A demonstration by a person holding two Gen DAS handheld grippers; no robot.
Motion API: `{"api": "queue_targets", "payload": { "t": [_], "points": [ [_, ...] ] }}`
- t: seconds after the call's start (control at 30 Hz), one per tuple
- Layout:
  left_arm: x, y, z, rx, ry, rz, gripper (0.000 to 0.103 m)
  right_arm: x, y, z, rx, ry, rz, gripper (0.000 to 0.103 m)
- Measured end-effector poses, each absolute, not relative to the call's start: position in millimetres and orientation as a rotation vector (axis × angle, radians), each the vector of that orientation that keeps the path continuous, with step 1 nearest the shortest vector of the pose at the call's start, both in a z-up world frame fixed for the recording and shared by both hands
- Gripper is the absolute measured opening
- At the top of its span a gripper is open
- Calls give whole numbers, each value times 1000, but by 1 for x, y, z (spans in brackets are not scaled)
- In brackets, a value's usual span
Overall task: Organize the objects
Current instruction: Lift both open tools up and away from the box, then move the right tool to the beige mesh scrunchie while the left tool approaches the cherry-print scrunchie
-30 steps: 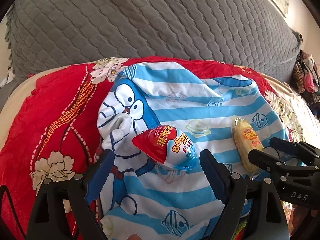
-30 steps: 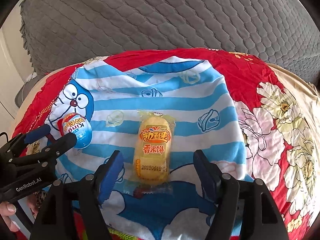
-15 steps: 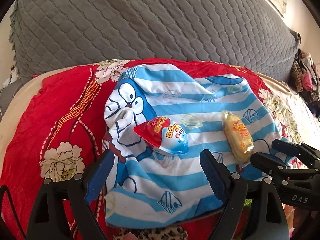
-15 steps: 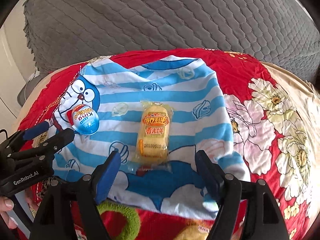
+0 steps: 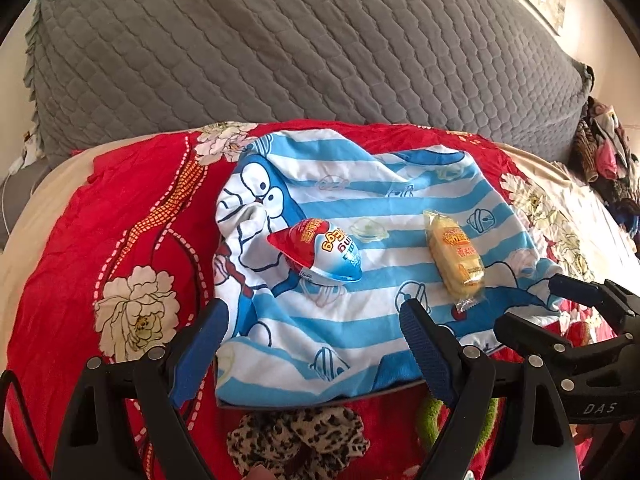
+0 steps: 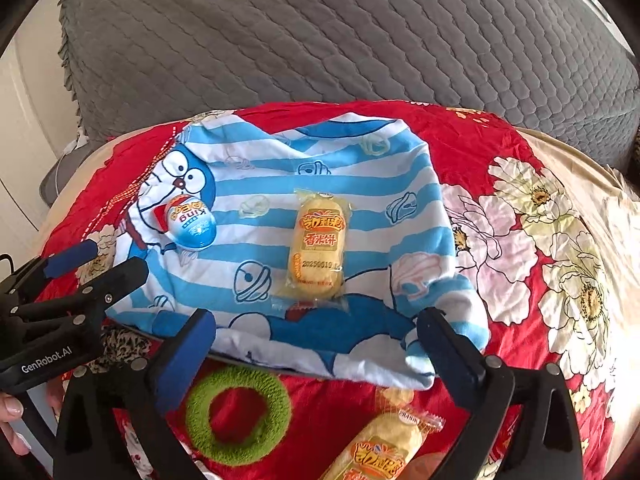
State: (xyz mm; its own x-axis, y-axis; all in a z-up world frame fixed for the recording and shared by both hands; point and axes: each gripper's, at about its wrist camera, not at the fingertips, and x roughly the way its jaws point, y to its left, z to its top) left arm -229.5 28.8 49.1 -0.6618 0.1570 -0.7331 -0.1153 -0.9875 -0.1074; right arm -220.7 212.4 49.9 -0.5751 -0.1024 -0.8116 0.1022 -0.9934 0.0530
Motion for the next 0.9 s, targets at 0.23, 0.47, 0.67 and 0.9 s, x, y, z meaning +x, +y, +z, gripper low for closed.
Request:
{"api": "queue_targets", "payload": {
  "t": [0.23,0.47,0.67,0.9],
  "points": [
    [-215,24,53,-1211,-66,2737,88,-205,211,56,1376,-13,-2678,102],
    [-192,21,58,-1196,-31,2736,88,-179,212,58,1378,-17,-2675,102],
    [-169,17,60,-1191,-44,2729,88,-152,204,63,1361,15,-2666,102],
    [-141,19,58,-1199,-35,2719,88,-121,198,64,1363,63,-2672,102]
  ]
}}
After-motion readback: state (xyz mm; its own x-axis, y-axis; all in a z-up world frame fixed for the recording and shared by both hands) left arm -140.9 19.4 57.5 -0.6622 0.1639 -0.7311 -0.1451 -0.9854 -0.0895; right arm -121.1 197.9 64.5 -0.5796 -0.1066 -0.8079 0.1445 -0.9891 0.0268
